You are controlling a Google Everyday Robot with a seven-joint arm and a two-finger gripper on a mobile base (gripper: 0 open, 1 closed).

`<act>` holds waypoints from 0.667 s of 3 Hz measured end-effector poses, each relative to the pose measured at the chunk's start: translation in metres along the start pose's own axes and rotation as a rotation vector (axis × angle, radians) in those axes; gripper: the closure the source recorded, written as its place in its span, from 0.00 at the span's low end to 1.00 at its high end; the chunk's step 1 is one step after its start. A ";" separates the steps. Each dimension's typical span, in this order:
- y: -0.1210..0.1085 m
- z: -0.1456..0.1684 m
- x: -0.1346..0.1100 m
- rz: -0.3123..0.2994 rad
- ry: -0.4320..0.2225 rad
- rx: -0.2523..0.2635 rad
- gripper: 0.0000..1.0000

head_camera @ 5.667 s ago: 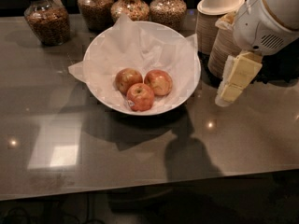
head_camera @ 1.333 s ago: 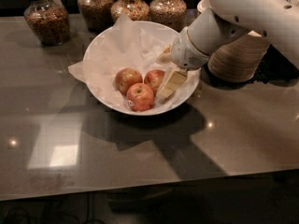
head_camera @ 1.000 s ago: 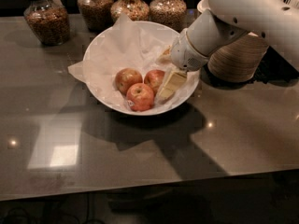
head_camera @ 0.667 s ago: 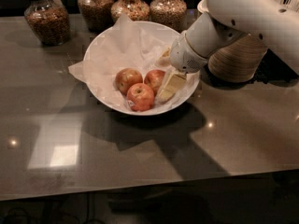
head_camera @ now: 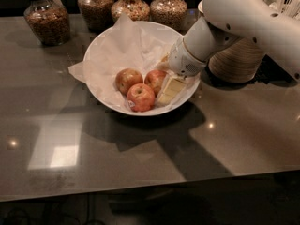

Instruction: Pick apple from white bowl

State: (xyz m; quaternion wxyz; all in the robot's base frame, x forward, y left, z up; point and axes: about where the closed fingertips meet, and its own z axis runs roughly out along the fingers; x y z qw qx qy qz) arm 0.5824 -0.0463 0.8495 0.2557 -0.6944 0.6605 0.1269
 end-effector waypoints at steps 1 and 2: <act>0.001 0.003 0.001 -0.001 0.005 -0.006 0.51; 0.001 0.003 0.001 -0.001 0.005 -0.006 0.74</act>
Offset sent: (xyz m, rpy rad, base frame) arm -0.0003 0.0008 -0.0027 -0.0052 0.0050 0.0031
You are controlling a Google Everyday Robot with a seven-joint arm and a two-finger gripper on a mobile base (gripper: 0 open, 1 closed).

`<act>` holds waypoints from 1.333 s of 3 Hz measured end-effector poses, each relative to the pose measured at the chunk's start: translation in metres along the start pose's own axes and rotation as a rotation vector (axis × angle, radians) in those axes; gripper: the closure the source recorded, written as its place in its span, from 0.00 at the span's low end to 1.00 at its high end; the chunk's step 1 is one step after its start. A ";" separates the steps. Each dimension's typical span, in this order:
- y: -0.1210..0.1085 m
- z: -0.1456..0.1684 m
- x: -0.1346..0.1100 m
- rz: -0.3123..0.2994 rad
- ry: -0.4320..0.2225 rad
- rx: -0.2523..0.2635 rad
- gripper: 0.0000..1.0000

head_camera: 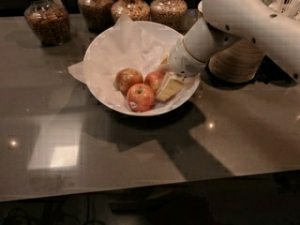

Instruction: Pick apple from white bowl

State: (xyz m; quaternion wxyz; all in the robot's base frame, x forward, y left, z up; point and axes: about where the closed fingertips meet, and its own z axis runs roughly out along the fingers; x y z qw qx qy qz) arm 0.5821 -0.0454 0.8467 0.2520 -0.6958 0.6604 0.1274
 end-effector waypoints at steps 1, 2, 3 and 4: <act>0.000 0.000 0.000 0.000 0.000 0.000 0.97; 0.000 0.000 0.000 0.000 0.000 0.000 1.00; 0.000 -0.003 -0.005 -0.008 -0.023 -0.007 1.00; 0.000 -0.023 -0.016 -0.020 -0.126 -0.007 1.00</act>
Offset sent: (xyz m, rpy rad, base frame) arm 0.0000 0.0000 0.0000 0.0000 0.0000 0.0000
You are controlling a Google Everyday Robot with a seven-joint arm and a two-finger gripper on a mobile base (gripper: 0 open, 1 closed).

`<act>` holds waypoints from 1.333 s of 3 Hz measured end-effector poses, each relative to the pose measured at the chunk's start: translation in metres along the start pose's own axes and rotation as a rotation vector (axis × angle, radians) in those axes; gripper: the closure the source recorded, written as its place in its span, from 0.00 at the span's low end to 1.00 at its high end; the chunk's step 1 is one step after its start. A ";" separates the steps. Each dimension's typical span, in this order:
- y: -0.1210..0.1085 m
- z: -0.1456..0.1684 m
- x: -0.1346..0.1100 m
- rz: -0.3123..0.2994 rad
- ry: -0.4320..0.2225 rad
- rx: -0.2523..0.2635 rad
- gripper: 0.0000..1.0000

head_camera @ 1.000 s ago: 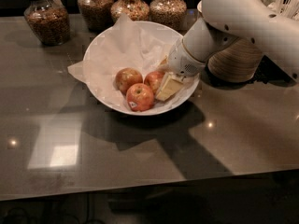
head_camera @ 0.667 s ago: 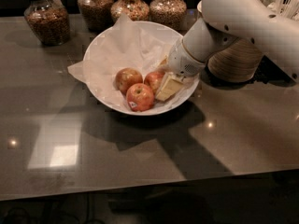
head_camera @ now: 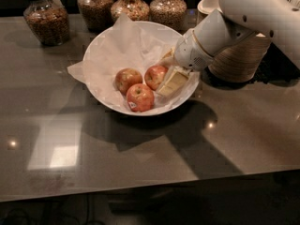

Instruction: Pick apple from white bowl

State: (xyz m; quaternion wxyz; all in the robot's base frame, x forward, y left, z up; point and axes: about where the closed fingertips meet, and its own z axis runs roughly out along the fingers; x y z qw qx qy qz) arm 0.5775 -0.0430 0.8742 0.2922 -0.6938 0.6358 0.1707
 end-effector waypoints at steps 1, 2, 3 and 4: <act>-0.001 -0.021 -0.016 0.000 -0.105 0.000 1.00; -0.002 -0.052 -0.037 0.008 -0.252 -0.013 1.00; 0.001 -0.084 -0.061 -0.018 -0.375 -0.027 1.00; 0.018 -0.109 -0.093 -0.089 -0.430 -0.040 1.00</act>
Offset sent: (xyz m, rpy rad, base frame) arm -0.0173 -0.0158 0.1155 0.4302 0.0406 0.0780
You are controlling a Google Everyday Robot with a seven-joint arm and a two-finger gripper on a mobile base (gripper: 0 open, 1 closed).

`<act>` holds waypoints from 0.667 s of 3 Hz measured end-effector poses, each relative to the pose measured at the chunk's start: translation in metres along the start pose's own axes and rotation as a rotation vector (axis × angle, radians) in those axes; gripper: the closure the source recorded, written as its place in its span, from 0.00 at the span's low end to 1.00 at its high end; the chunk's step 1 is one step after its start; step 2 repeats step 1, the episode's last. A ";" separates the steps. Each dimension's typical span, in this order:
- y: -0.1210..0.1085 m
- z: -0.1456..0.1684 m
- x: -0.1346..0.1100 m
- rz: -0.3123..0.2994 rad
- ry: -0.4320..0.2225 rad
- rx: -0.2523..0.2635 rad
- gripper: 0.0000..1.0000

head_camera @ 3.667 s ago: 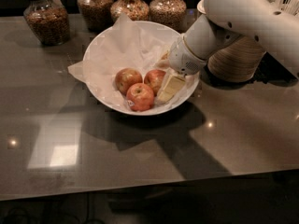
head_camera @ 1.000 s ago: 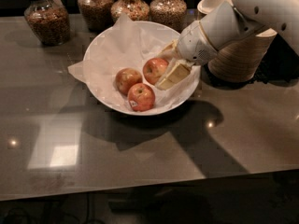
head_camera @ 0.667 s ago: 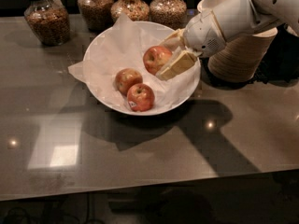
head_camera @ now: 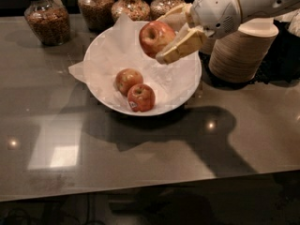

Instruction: Pick apple from white bowl

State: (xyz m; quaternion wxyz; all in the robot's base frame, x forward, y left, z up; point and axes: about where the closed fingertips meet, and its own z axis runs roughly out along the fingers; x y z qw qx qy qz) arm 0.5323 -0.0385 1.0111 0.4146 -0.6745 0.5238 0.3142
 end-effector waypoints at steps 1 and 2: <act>0.000 0.000 0.000 0.000 0.000 0.000 1.00; 0.000 0.000 0.000 0.000 0.000 0.000 1.00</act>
Offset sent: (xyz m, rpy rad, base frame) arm 0.0000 0.0000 0.0000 0.0000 0.0000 0.0000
